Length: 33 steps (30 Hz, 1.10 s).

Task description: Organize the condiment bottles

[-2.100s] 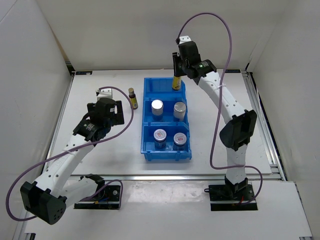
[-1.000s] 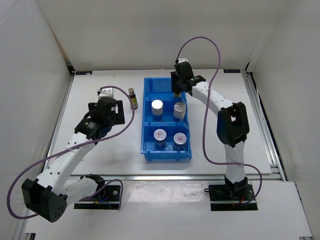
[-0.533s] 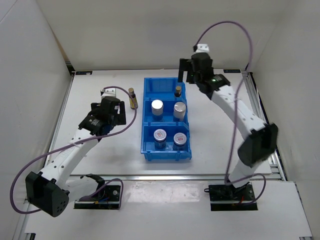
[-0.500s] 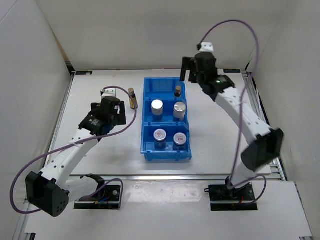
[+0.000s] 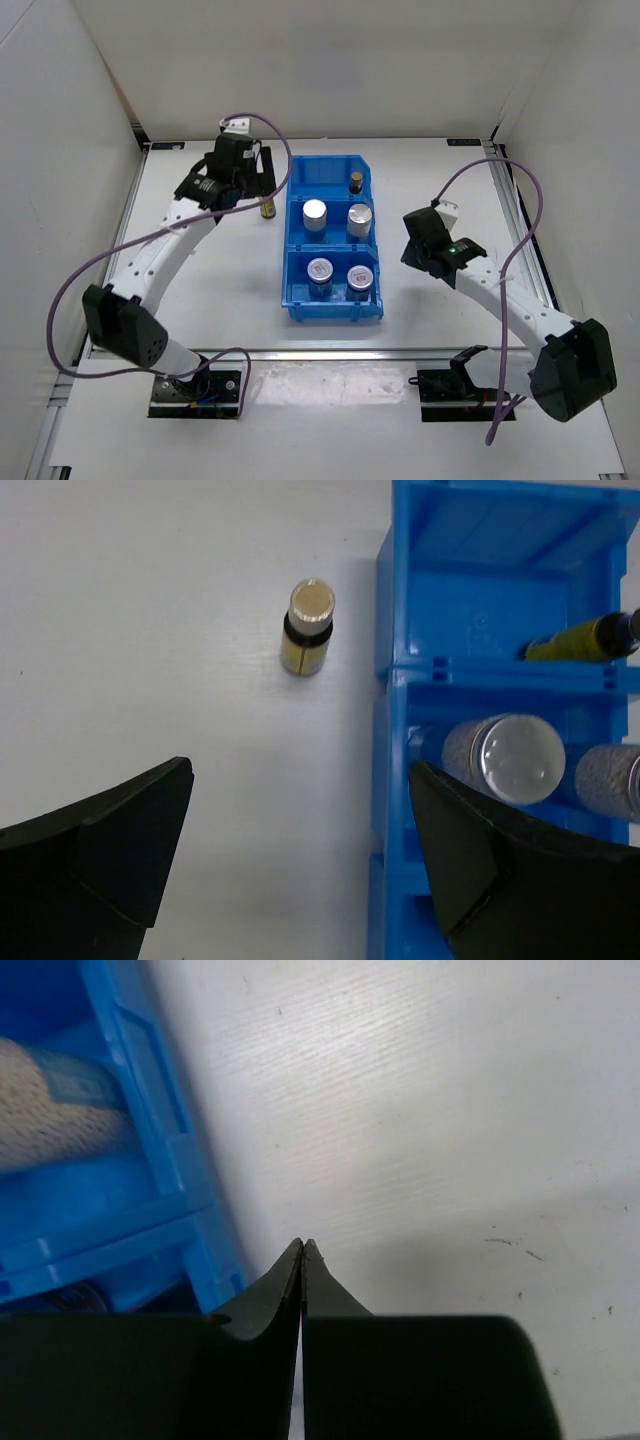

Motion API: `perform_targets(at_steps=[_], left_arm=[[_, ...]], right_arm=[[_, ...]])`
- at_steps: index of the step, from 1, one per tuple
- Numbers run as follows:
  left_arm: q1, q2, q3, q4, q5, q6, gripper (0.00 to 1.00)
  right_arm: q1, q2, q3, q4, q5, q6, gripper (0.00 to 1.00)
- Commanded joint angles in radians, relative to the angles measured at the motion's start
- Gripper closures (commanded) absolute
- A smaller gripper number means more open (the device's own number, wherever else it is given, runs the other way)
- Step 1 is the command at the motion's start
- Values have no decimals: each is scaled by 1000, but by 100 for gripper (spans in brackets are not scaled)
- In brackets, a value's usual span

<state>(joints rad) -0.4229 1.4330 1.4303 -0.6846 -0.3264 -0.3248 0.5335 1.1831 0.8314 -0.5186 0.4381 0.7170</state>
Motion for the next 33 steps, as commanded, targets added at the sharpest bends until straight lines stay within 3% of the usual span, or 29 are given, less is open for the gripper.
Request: perform_targets(at_steps=[1, 6, 8, 10, 27, 33], left_arm=[[38, 107, 85, -1, 70, 20, 0], [104, 240, 143, 13, 153, 20, 5], [113, 302, 157, 23, 179, 10, 7], [140, 351, 179, 33, 197, 1, 8], [161, 487, 277, 99, 263, 10, 12], [161, 511, 295, 99, 263, 10, 22]], right_arm=[[10, -1, 66, 60, 67, 82, 100], [40, 36, 109, 28, 103, 82, 99], [40, 26, 97, 28, 103, 82, 88], [40, 3, 83, 40, 103, 82, 87], [40, 30, 94, 51, 94, 64, 85], [40, 41, 103, 51, 85, 64, 85]])
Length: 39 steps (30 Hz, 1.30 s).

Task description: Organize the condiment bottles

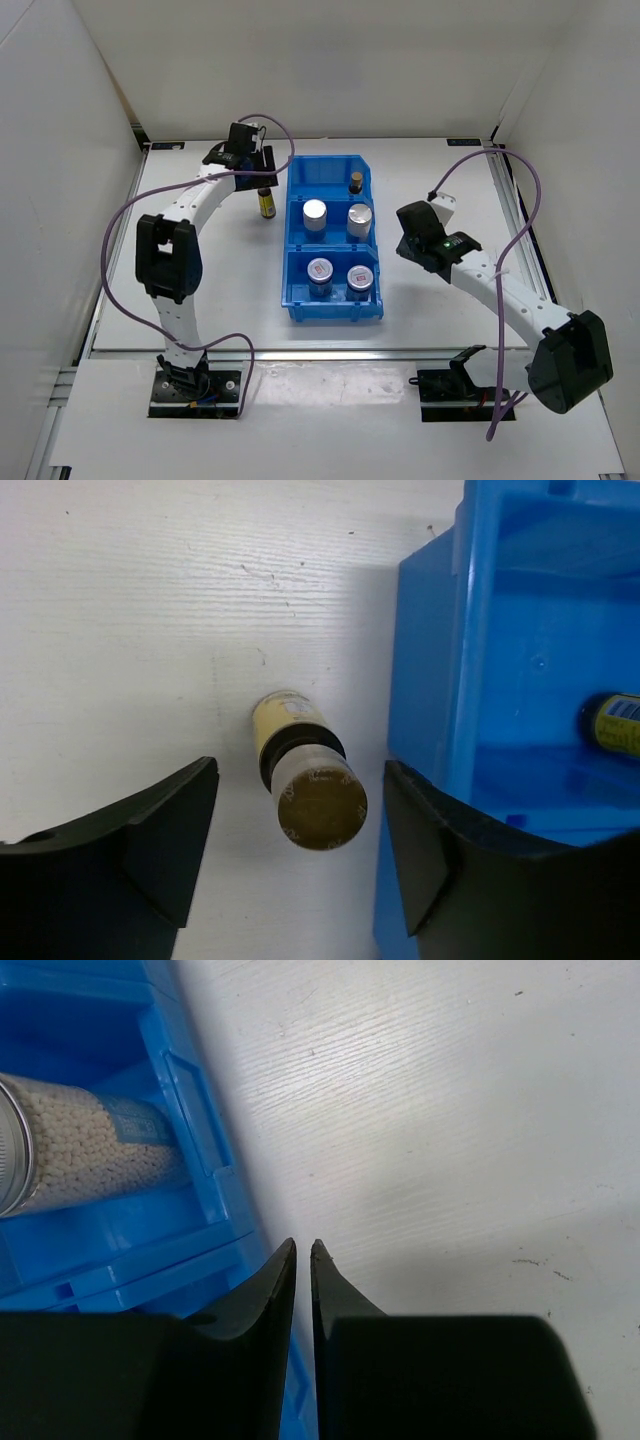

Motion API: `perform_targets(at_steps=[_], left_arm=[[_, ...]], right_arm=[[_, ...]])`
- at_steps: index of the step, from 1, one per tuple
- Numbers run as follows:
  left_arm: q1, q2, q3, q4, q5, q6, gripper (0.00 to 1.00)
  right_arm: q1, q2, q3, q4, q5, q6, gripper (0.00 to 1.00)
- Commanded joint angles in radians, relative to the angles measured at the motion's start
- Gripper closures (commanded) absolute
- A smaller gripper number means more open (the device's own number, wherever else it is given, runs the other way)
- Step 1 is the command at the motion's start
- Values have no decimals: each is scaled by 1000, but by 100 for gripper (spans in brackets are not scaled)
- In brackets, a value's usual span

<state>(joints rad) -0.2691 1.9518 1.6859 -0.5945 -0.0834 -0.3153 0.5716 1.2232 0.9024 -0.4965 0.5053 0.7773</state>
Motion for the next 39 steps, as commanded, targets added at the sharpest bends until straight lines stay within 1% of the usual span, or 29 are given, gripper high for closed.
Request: perform_targets(at_steps=[1, 4, 5, 8, 12, 13, 14, 17, 18, 20, 21, 23, 24, 27, 28, 29, 31, 33, 34, 36, 38, 39], left_arm=[[7, 1, 40, 9, 10, 1, 26], [7, 1, 40, 9, 10, 1, 33], [7, 1, 40, 9, 10, 1, 37], [7, 1, 49, 9, 1, 1, 41], [7, 1, 67, 9, 1, 1, 42], [7, 1, 67, 9, 1, 1, 44], [7, 1, 67, 9, 1, 1, 49], [7, 1, 77, 9, 1, 1, 56], [7, -10, 77, 9, 1, 1, 63], [7, -20, 77, 9, 1, 1, 70], [7, -34, 77, 9, 1, 1, 78], [7, -63, 77, 9, -21, 1, 84], [7, -74, 77, -1, -30, 1, 89], [7, -148, 97, -25, -85, -19, 89], [-17, -169, 97, -25, -104, -19, 89], [-31, -191, 97, -25, -154, -19, 89], [-76, -238, 133, -25, -214, -8, 89], [-108, -257, 159, -25, -239, 2, 89], [-143, -257, 173, -25, -248, 2, 89], [-177, -257, 215, -25, -262, 2, 89], [-217, -228, 250, -16, -262, 13, 89], [-228, -193, 294, -16, -271, 25, 89]], right_arm=[[2, 1, 32, 29, 18, 4, 85], [2, 1, 32, 29, 18, -6, 85], [2, 1, 32, 29, 18, -6, 85], [2, 1, 32, 29, 18, -6, 85], [2, 1, 32, 29, 18, -6, 85], [2, 1, 32, 29, 18, -6, 85], [2, 1, 32, 29, 18, -6, 85], [2, 1, 32, 29, 18, -6, 85], [2, 1, 32, 29, 18, -6, 85], [2, 1, 32, 29, 18, -6, 85], [2, 1, 32, 29, 18, -6, 85], [2, 1, 32, 29, 18, -6, 85], [2, 1, 32, 29, 18, -6, 85], [2, 1, 32, 29, 18, -6, 85], [2, 1, 32, 29, 18, -6, 85], [2, 1, 32, 29, 18, -6, 85], [2, 1, 32, 29, 18, -6, 85], [2, 1, 32, 29, 18, -6, 85], [2, 1, 32, 29, 18, -6, 85], [2, 1, 32, 29, 18, -6, 85], [2, 1, 32, 29, 18, -6, 85], [2, 1, 32, 29, 18, -6, 85]])
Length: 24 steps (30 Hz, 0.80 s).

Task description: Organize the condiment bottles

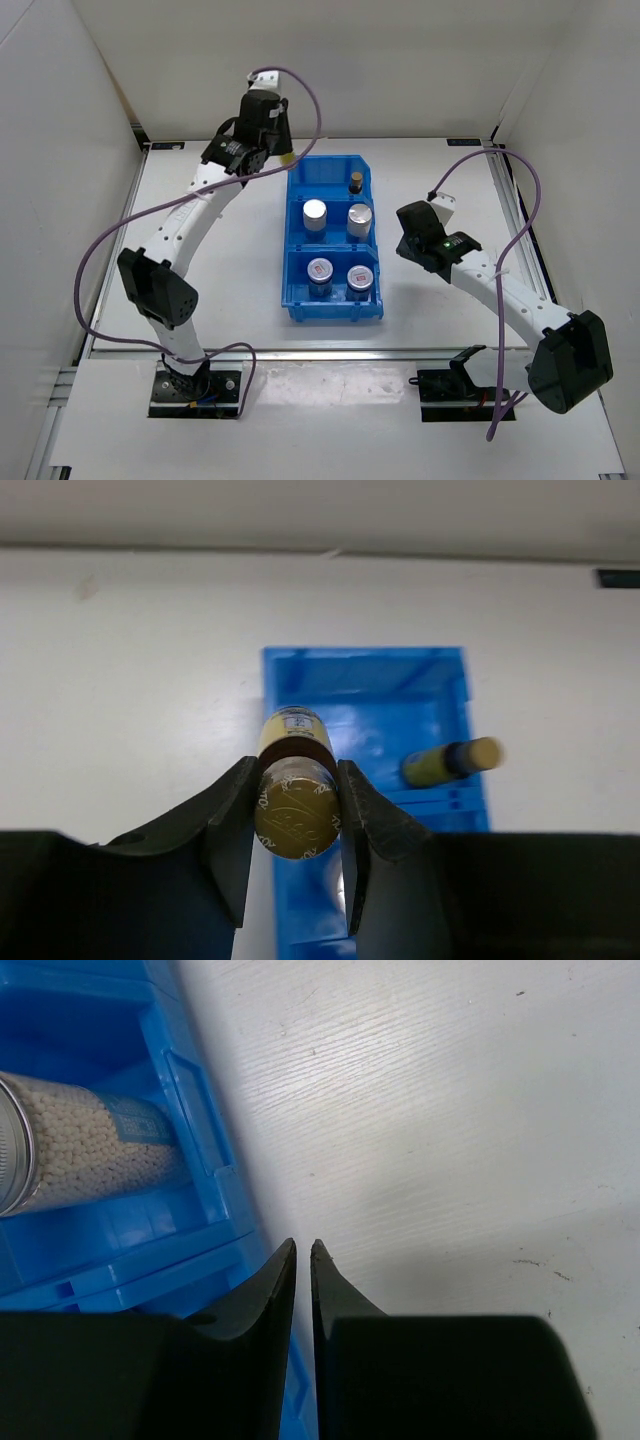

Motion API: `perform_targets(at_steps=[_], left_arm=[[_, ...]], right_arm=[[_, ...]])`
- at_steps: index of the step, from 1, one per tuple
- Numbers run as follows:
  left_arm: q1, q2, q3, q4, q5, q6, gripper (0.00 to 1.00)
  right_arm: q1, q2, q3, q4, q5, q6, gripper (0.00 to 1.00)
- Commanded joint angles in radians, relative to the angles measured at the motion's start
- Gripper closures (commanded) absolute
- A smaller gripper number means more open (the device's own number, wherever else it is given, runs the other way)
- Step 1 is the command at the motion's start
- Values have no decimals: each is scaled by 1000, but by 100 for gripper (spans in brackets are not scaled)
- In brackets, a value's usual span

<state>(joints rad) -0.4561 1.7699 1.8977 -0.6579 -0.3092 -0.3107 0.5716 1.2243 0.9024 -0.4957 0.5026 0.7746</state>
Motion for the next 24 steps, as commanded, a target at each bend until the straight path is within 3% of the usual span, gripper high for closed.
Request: perform_targets(at_steps=[1, 10, 24], left_arm=[[-52, 11, 105, 47, -66, 21, 89], [-116, 262, 308, 47, -80, 81, 89], [-116, 414, 317, 47, -125, 91, 89]], right_arm=[[2, 0, 32, 28, 20, -3, 85], [2, 0, 32, 28, 20, -3, 85], [-7, 18, 32, 46, 11, -12, 85]])
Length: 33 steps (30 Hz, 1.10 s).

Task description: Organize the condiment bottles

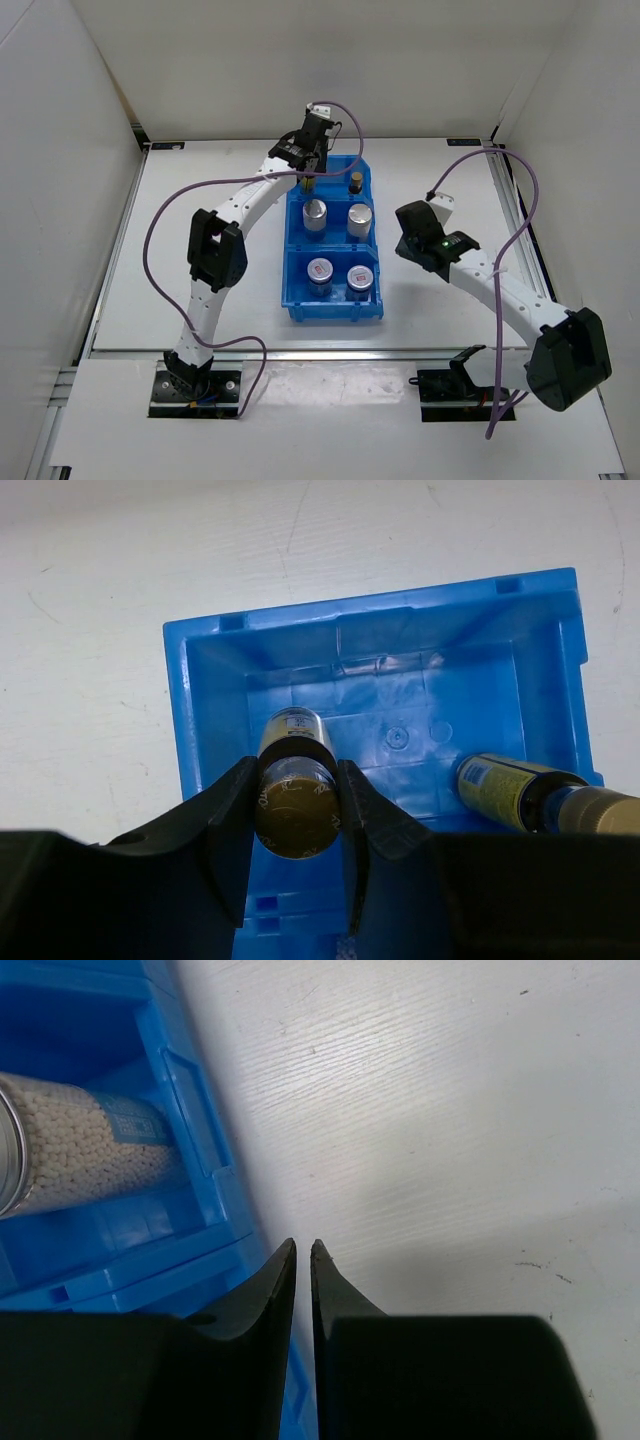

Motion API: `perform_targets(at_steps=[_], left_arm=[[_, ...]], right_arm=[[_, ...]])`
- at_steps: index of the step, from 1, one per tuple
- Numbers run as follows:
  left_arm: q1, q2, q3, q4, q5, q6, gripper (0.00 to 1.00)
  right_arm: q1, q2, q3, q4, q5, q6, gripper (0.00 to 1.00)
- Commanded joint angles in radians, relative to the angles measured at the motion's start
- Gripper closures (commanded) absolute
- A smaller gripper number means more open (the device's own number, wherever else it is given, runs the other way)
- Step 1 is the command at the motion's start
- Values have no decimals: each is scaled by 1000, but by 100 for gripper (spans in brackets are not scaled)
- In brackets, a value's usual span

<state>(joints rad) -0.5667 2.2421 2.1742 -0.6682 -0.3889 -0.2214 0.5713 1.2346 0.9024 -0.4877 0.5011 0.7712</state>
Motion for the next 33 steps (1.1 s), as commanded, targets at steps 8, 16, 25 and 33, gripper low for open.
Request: perform_targets(at_steps=[8, 16, 25, 33], left_arm=[[28, -47, -11, 58, -24, -62, 76], [68, -56, -79, 58, 38, -114, 66], [90, -56, -106, 58, 116, -153, 44], [90, -87, -126, 58, 105, -173, 16]], right_arm=[[-7, 8, 32, 38, 13, -9, 84], [-7, 8, 32, 38, 4, -9, 83], [-7, 8, 32, 38, 4, -9, 83], [-7, 8, 32, 38, 4, -9, 82]])
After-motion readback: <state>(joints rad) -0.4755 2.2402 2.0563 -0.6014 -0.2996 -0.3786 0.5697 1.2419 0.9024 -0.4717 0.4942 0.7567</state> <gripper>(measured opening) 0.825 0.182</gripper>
